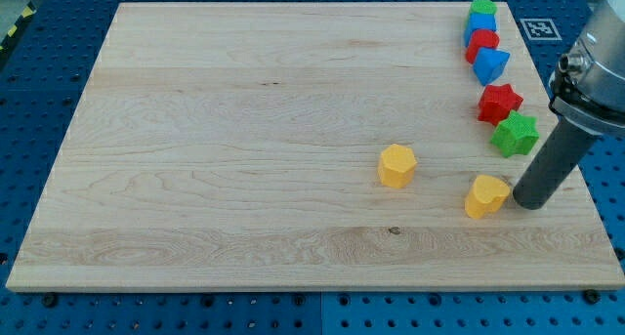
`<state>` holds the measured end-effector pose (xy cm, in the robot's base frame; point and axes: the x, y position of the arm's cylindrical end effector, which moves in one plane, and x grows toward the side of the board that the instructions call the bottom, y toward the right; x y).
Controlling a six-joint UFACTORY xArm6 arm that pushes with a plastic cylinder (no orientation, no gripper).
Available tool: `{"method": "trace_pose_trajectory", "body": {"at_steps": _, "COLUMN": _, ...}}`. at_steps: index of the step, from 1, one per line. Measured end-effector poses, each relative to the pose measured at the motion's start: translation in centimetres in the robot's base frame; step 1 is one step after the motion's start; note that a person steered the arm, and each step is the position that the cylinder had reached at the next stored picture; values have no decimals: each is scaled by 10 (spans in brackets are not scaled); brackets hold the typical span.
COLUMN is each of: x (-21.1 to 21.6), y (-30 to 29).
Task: Move yellow heart closer to the yellow hexagon
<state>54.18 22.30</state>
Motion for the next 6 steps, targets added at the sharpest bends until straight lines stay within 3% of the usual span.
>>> {"method": "trace_pose_trajectory", "body": {"at_steps": 3, "x": 6, "y": -64}}
{"method": "trace_pose_trajectory", "body": {"at_steps": 4, "x": 30, "y": -68}}
{"method": "trace_pose_trajectory", "body": {"at_steps": 5, "x": 30, "y": -87}}
{"method": "trace_pose_trajectory", "body": {"at_steps": 6, "x": -1, "y": -122}}
